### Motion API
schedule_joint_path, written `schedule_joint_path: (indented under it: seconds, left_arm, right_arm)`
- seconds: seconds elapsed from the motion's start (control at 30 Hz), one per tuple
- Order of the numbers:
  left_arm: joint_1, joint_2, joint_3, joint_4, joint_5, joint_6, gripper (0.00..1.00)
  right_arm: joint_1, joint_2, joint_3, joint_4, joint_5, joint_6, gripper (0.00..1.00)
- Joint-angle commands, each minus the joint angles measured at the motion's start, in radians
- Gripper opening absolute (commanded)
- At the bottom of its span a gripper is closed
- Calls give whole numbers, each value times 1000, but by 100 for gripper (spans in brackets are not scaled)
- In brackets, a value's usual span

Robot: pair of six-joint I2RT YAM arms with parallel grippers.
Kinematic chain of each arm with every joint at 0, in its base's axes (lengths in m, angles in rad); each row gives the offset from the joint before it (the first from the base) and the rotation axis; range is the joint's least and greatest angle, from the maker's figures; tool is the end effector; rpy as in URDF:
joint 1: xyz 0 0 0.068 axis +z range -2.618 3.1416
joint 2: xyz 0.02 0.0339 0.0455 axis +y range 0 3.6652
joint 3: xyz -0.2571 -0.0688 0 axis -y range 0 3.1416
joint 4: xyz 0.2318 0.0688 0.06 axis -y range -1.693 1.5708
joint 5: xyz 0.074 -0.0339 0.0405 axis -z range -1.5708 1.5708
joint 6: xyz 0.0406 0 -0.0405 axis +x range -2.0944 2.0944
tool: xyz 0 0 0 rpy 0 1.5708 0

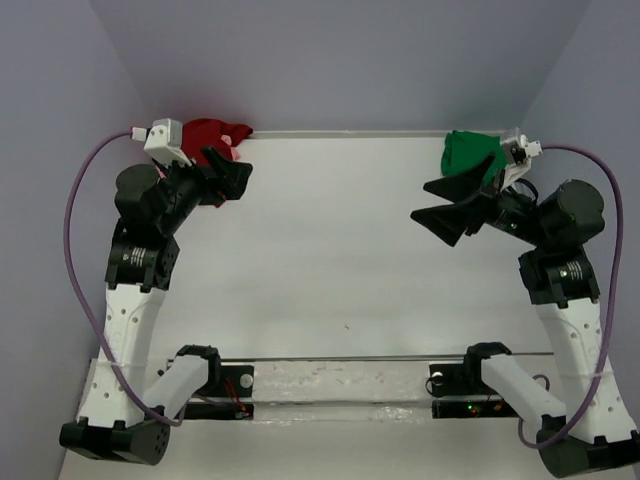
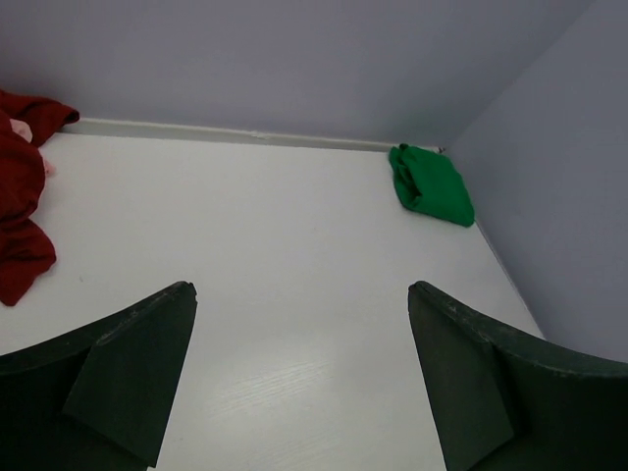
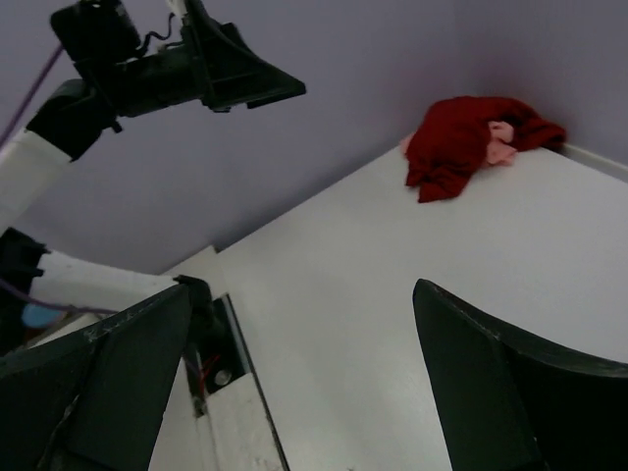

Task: Fold and stack the t-shirts
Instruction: Grab crumpled tshirt from the corner of the board with the left arm

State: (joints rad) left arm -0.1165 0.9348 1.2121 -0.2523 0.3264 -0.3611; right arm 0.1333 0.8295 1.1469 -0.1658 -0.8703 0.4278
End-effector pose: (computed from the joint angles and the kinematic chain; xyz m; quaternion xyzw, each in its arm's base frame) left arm 0.1835 -0.0346 0.4443 0.0314 0.6980 -0.2773 0.6595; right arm 0.1415 0.0503 0.4476 -0.2297 0.6313 0.4544 0.5850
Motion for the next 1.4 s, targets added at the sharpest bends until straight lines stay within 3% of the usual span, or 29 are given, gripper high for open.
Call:
schedule_joint_path:
  seconds: [0.0, 0.1, 0.13, 0.33, 0.43, 0.5, 0.57, 0.63, 0.73, 0.87, 0.93, 0.97, 1.0, 1.03, 1.07, 1.1, 1.13, 1.17, 1.2, 1.27, 1.37]
  left_arm:
    - [0, -132, 7, 146, 134, -25, 99]
    - [0, -154, 38, 142, 145, -74, 99]
    - [0, -152, 47, 140, 161, -81, 99]
    - [0, -142, 125, 127, 217, -85, 99]
    - [0, -157, 115, 192, 258, -137, 99]
    - [0, -174, 107, 223, 263, -182, 99]
    - [0, -189, 55, 349, 310, -291, 99]
    - [0, -174, 85, 360, 355, -324, 99]
    - [0, -166, 159, 262, 268, -357, 99]
    - [0, -139, 279, 148, 275, -233, 99]
    - [0, -154, 276, 150, 258, -208, 94]
    - [0, -159, 277, 140, 246, -179, 91]
    - [0, -159, 282, 125, 246, -164, 86]
    - [0, -154, 308, 64, 217, -124, 76]
    - [0, -145, 322, 30, 183, -105, 73]
    - [0, -131, 334, -3, 142, -86, 81]
    - [0, -123, 349, -55, 128, -58, 86]
    - [0, -120, 349, -74, 100, -36, 87]
    - [0, -117, 346, -94, 35, -30, 87]
    - [0, -111, 330, -129, -7, -13, 88]
    - [0, -87, 304, -165, -50, 10, 87]
  right_arm:
    - [9, 121, 46, 470, -274, 381, 100]
    - [9, 160, 5, 849, -319, 713, 100]
    - [9, 161, -34, 1050, -270, 789, 100]
    - [19, 229, -30, 1565, -196, 1166, 100]
    - [19, 272, -7, 1653, -104, 1376, 100]
    - [28, 325, 66, 1667, -160, 1509, 100]
    - [28, 408, 197, 1862, -116, 1601, 100]
    - [38, 425, 233, 1846, -79, 1657, 100]
    - [38, 454, 375, 1845, -114, 1675, 100]
    - [38, 451, 438, 1786, -151, 1643, 100]
    - [38, 432, 407, 1694, -195, 1570, 100]
    - [38, 383, 384, 1487, -228, 1504, 100]
    - [38, 347, 367, 1485, -264, 1411, 100]
    - [38, 265, 331, 935, -303, 1140, 100]
    - [38, 229, 338, 656, -303, 950, 100]
    - [38, 208, 373, 400, -233, 754, 100]
    - [38, 194, 452, 182, -181, 425, 100]
    - [38, 189, 489, -138, -120, 305, 100]
    - [38, 204, 520, -247, 5, 154, 100]
    - [38, 210, 550, -438, 123, 47, 100]
    - [38, 149, 451, -472, 299, -40, 100]
